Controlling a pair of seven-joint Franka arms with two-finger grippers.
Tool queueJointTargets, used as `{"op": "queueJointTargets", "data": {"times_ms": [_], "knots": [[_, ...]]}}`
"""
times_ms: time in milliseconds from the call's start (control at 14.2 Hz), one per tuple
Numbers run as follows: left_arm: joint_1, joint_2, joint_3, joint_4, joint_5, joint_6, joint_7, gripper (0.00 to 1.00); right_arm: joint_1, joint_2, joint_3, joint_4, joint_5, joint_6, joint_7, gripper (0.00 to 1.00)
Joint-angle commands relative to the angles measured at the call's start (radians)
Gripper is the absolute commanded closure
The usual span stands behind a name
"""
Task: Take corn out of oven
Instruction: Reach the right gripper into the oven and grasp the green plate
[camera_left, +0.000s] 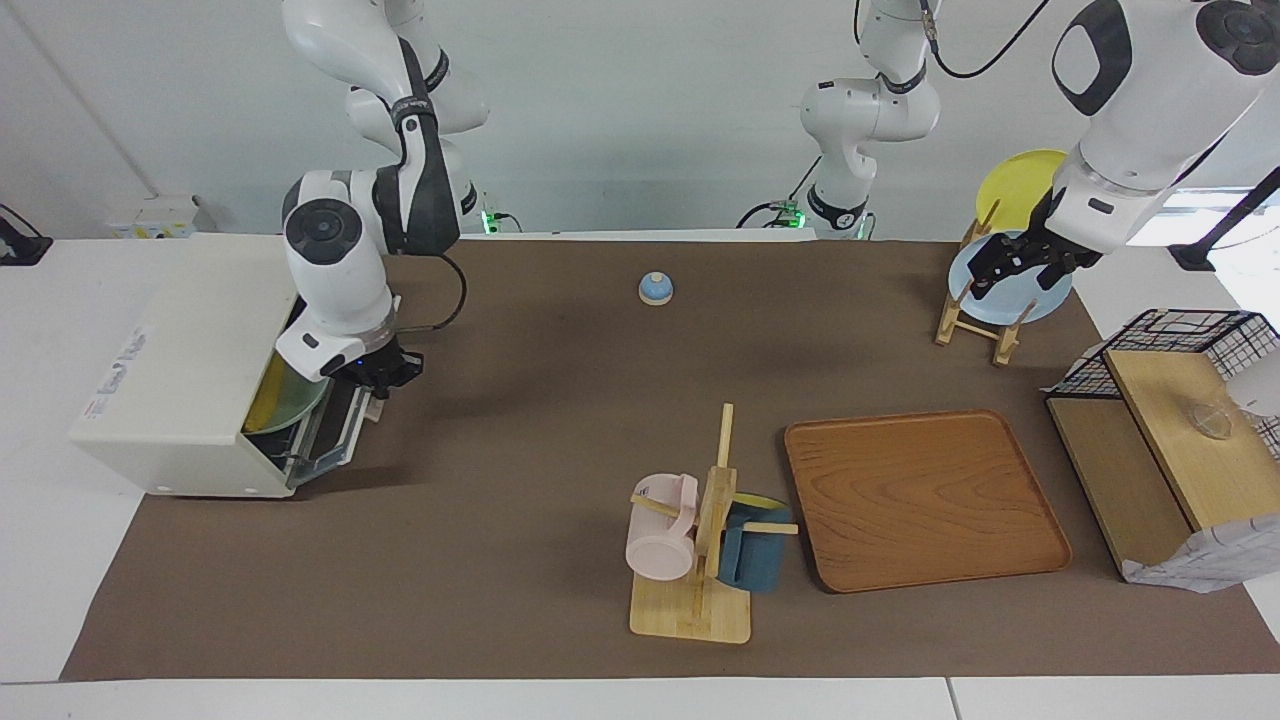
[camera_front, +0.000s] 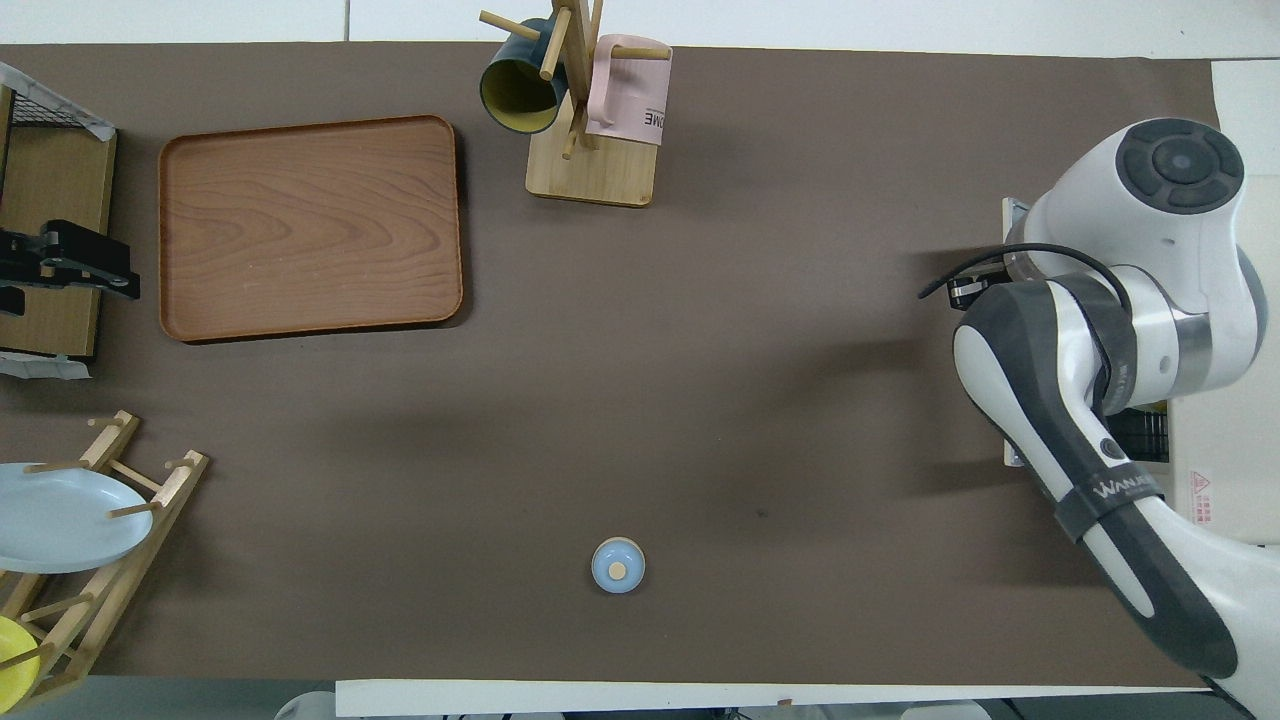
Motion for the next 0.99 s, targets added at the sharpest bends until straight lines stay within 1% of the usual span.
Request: {"op": "queueJointTargets", "data": {"times_ms": [0, 71, 282, 494, 635, 705, 776, 846, 917], "knots": [[0.003, -0.001, -0.003, 0.006, 0.016, -0.005, 0.011, 0.0, -0.026, 0.093, -0.015, 0.013, 0.029, 0.107, -0.011, 1.0], [0.003, -0.001, -0.003, 0.006, 0.016, -0.005, 0.011, 0.0, -0.026, 0.112, -0.015, 0.012, 0.043, 0.127, -0.011, 1.0], [0.003, -0.001, -0.003, 0.006, 0.016, -0.005, 0.011, 0.0, -0.023, 0.115, -0.015, 0.004, 0.048, 0.138, -0.005, 1.0], [0.003, -0.001, -0.003, 0.006, 0.016, -0.005, 0.011, 0.0, 0.021, 0.115, -0.015, -0.021, 0.049, 0.194, 0.068, 1.0], [0.003, -0.001, -0.003, 0.006, 0.016, -0.005, 0.011, 0.0, 0.069, 0.115, -0.015, -0.01, 0.049, 0.19, 0.131, 1.0], [0.003, -0.001, -0.003, 0.006, 0.016, -0.005, 0.011, 0.0, 0.095, 0.114, -0.015, 0.01, 0.049, 0.167, 0.163, 0.97], [0.003, -0.001, -0.003, 0.006, 0.016, -0.005, 0.011, 0.0, 0.119, 0.107, -0.015, 0.043, 0.049, 0.106, 0.183, 0.96], [0.003, -0.001, -0.003, 0.006, 0.016, -0.005, 0.011, 0.0, 0.124, 0.095, -0.015, 0.091, 0.048, 0.024, 0.188, 0.94], [0.003, -0.001, -0.003, 0.006, 0.016, -0.005, 0.011, 0.0, 0.118, 0.075, -0.017, 0.143, 0.046, -0.07, 0.188, 0.88]]}}
